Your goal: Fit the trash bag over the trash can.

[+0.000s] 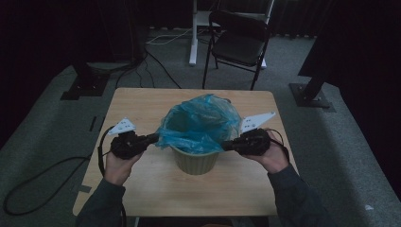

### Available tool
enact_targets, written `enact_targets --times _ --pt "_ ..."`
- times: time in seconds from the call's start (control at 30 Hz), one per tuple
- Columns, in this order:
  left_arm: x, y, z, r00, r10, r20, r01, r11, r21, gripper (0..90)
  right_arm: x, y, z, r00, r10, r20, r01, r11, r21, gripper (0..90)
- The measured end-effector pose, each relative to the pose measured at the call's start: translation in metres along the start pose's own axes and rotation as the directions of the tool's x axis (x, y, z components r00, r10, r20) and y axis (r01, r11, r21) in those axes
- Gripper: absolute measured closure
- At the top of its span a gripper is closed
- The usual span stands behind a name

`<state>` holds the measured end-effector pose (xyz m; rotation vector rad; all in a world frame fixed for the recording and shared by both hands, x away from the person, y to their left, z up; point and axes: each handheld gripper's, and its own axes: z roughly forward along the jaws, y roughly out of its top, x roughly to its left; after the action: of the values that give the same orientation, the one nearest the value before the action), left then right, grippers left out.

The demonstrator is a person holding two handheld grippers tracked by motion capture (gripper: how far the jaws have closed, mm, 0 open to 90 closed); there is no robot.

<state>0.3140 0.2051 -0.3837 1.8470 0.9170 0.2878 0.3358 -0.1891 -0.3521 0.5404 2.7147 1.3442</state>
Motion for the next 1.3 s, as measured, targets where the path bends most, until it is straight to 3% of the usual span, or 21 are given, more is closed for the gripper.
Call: enact_targets --times 0.3,1.0,1.3 --pt "-0.004 -0.015 0.003 0.9996 -0.002 0.029 0.001 0.9992 0.039 89.1 0.002 -0.017 0.001 0.9996 0.018 -0.022 -0.018 0.9998 0.013 89.5" --pt "-0.008 -0.025 0.024 0.9980 0.002 0.063 -0.007 0.9964 0.084 89.2 0.000 -0.023 0.012 0.9989 0.029 -0.038 -0.028 0.9994 0.022 89.7" --pt "-0.013 -0.031 0.033 0.9978 0.033 0.058 -0.039 0.9919 0.121 89.2 0.002 -0.024 0.018 0.9982 0.024 -0.055 -0.022 0.9991 0.038 89.8"
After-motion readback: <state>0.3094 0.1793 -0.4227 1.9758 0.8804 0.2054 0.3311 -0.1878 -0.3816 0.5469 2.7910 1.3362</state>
